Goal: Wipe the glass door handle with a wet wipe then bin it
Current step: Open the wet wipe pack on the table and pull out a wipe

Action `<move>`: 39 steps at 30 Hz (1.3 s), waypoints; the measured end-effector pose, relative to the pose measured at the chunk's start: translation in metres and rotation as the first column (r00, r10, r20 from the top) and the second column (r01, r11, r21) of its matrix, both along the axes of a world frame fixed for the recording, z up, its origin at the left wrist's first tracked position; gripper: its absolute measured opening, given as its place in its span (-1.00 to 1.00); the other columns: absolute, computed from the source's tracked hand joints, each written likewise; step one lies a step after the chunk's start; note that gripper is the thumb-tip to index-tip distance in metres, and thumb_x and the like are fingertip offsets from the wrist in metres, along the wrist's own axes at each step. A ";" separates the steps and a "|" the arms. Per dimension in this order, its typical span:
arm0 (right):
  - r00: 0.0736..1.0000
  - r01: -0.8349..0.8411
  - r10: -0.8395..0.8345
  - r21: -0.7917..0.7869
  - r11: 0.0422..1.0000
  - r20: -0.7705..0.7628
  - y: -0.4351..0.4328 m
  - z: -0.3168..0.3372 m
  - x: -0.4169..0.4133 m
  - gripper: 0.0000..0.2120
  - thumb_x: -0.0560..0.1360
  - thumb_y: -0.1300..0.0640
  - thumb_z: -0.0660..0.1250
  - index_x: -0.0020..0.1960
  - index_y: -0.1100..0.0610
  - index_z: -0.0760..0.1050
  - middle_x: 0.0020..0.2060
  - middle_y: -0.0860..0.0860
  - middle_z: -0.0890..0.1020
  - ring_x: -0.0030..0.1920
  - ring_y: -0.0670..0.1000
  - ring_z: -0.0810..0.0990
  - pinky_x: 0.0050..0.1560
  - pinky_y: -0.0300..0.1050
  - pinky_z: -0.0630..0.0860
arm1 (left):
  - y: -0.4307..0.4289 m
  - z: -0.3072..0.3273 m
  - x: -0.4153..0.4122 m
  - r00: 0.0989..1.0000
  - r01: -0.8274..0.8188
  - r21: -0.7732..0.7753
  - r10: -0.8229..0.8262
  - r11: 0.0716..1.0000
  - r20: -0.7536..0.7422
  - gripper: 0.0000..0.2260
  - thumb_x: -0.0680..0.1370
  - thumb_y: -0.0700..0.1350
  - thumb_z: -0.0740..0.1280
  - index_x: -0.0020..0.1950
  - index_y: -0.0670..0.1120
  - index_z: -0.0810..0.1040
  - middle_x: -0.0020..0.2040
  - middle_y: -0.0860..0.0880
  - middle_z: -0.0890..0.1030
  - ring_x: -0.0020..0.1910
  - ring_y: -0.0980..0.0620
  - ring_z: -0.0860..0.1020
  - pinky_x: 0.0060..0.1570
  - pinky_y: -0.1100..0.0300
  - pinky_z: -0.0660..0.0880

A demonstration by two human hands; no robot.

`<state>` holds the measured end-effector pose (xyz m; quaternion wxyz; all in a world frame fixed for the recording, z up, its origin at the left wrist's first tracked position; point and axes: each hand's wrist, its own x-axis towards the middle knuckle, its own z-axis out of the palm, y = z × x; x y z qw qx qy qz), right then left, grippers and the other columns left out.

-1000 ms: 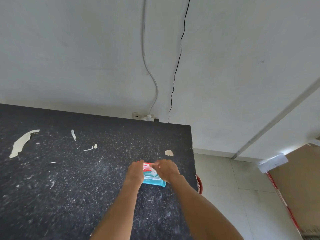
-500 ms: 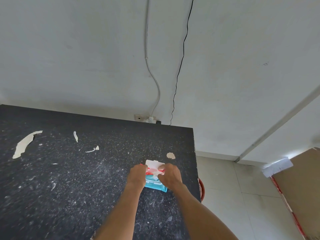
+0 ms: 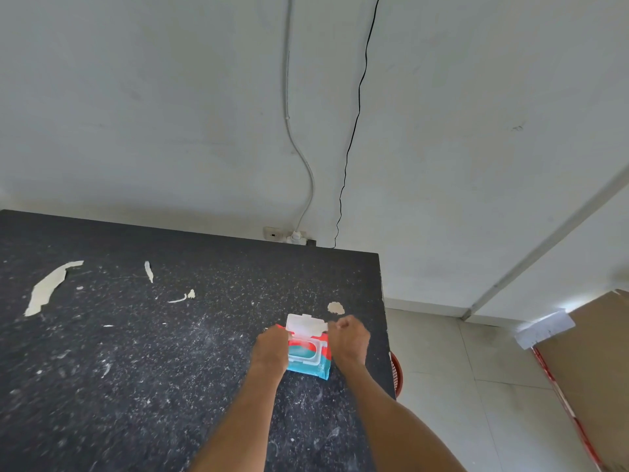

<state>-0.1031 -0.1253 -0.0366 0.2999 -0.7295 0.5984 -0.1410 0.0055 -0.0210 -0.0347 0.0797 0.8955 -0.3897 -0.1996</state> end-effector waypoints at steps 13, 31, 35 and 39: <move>0.957 -0.281 0.285 0.061 0.958 -0.060 0.004 0.012 0.008 -0.86 0.54 0.14 0.35 -0.04 0.08 0.70 -0.09 -0.02 0.72 -0.27 -0.05 0.64 -0.23 -0.29 0.62 | 0.006 0.005 -0.001 0.994 -0.085 -0.041 0.082 0.996 -0.075 -0.35 0.55 -0.27 0.34 0.55 -0.08 0.09 0.27 -0.11 0.55 0.18 -0.03 0.60 0.11 0.14 0.57; 0.757 -0.539 0.554 0.149 0.829 -0.347 0.027 0.014 -0.010 -0.63 0.53 0.15 0.35 0.34 0.01 0.52 0.29 0.01 0.57 0.17 0.05 0.61 0.21 -0.12 0.54 | 0.016 0.006 -0.008 0.983 0.083 0.032 -0.076 0.996 -0.166 -0.52 0.54 -0.34 0.31 0.44 -0.07 0.41 0.36 -0.09 0.44 0.30 -0.08 0.49 0.28 0.11 0.48; 0.755 -0.535 0.553 0.156 0.830 -0.353 0.029 0.015 -0.009 -0.63 0.55 0.13 0.34 0.36 0.05 0.49 0.28 0.02 0.57 0.17 0.06 0.60 0.20 -0.14 0.53 | 0.016 0.007 -0.011 0.980 0.073 0.041 -0.064 0.996 -0.187 -0.54 0.54 -0.34 0.31 0.43 -0.09 0.43 0.35 -0.09 0.47 0.27 -0.08 0.52 0.26 0.14 0.49; 0.752 -0.526 0.555 0.184 0.830 -0.355 0.031 0.019 -0.009 -0.61 0.54 0.18 0.33 0.36 0.01 0.49 0.31 0.02 0.55 0.20 0.05 0.58 0.21 -0.13 0.54 | 0.018 0.012 -0.011 0.976 0.097 0.063 -0.082 0.993 -0.200 -0.52 0.54 -0.30 0.33 0.44 -0.05 0.41 0.37 -0.06 0.44 0.29 -0.07 0.51 0.29 0.11 0.48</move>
